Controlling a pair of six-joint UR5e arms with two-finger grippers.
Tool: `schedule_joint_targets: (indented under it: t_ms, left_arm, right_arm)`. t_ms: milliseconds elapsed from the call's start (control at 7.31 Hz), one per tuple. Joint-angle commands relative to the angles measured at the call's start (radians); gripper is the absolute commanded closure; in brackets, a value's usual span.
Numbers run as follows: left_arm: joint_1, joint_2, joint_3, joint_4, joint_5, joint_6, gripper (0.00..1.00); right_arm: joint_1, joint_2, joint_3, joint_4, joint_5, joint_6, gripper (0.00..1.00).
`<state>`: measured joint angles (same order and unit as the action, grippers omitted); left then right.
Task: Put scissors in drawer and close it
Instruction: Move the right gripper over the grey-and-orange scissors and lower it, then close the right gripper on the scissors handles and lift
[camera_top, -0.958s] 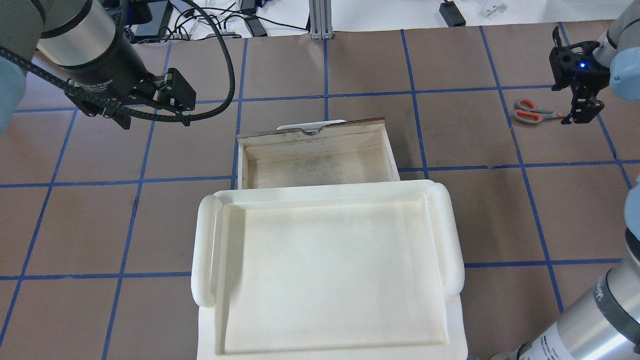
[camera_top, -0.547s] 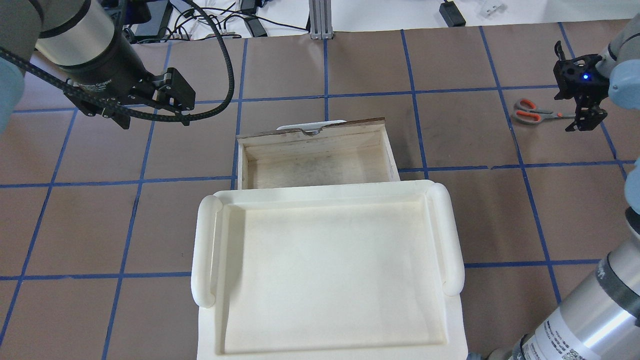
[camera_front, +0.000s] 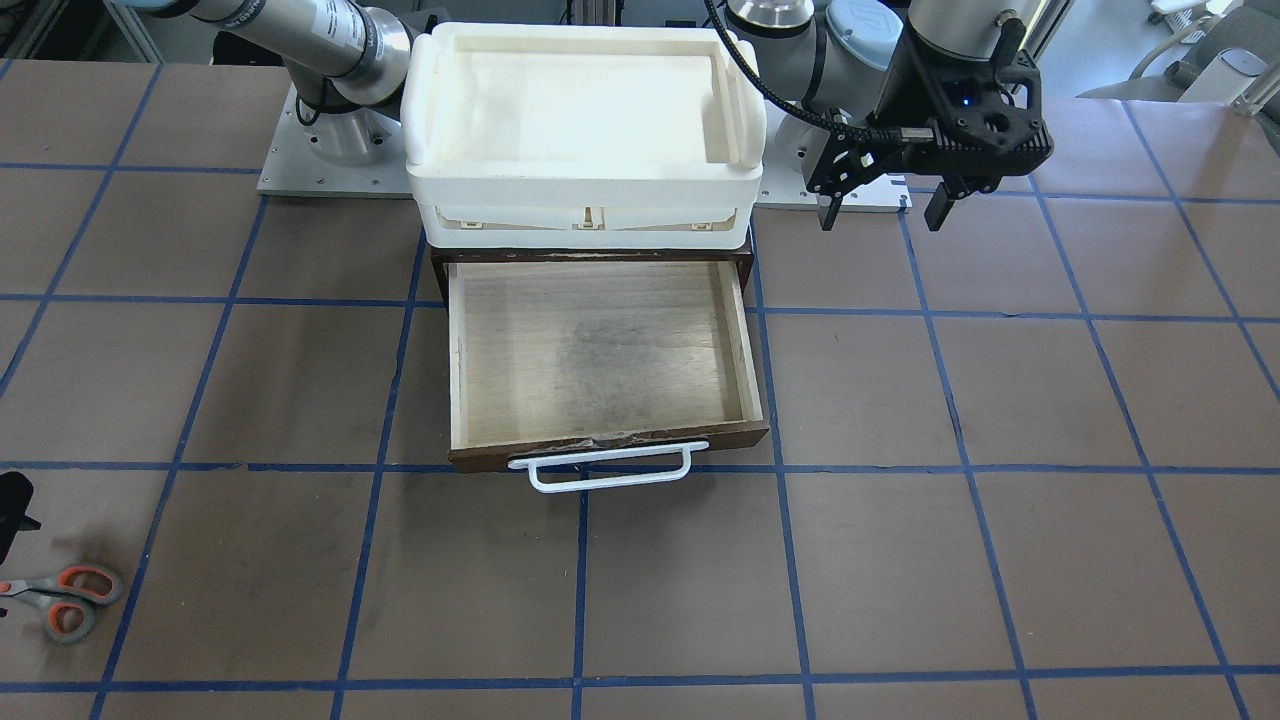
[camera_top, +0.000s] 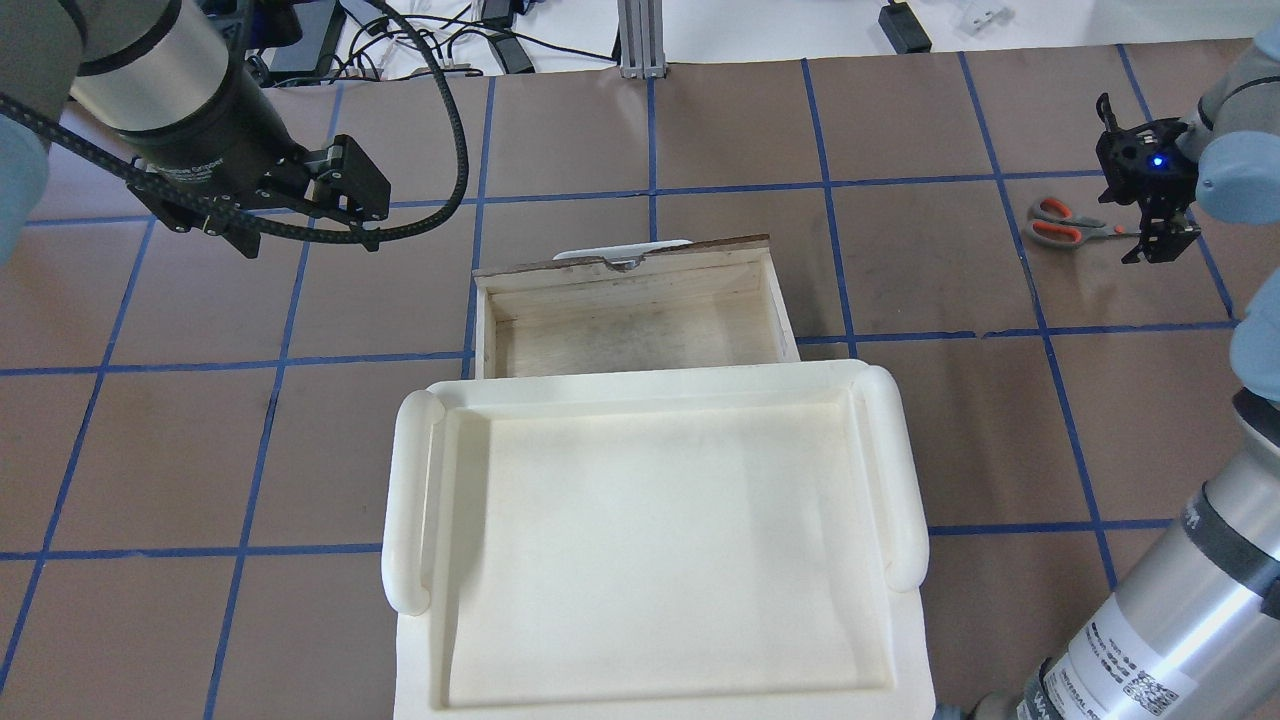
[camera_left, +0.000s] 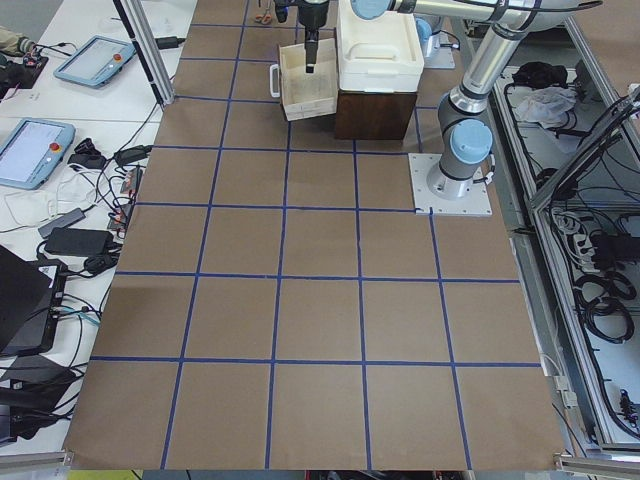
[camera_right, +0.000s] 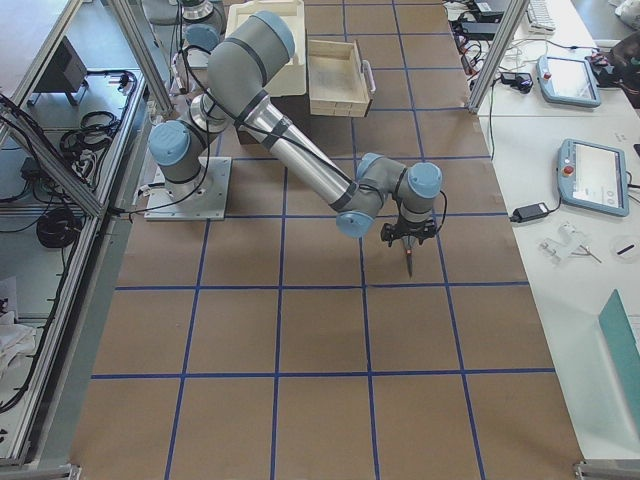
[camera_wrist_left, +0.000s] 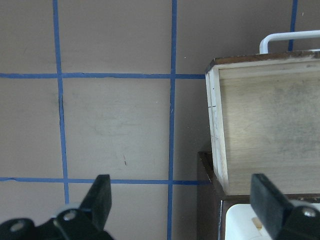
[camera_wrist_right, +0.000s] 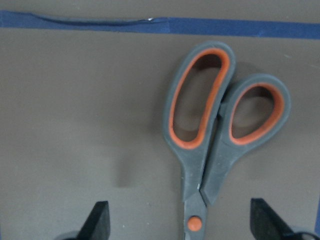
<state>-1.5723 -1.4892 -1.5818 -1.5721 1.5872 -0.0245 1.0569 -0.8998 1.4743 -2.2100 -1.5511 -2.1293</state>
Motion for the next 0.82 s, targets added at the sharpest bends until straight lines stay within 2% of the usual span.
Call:
schedule_joint_targets:
  t_ms: [0,411,547,684]
  left_arm:
    - [-0.002,-0.002,-0.001,0.0,-0.003,0.0,0.0]
    - [-0.002,-0.002,-0.001,0.0,-0.003,0.0,0.0]
    - [-0.002,0.0,-0.001,0.0,-0.001,0.0,0.0]
    - [-0.002,0.001,-0.001,0.0,-0.001,0.0,0.0]
  right_arm:
    - [0.0,0.015,-0.002,-0.011,0.002,0.0,0.0]
    - [0.0,0.033,-0.008,-0.01,0.003,-0.001,0.01]
    - [0.0,0.035,-0.008,-0.01,0.003,-0.001,0.06]
    - [0.002,0.033,-0.008,-0.008,0.003,-0.001,0.15]
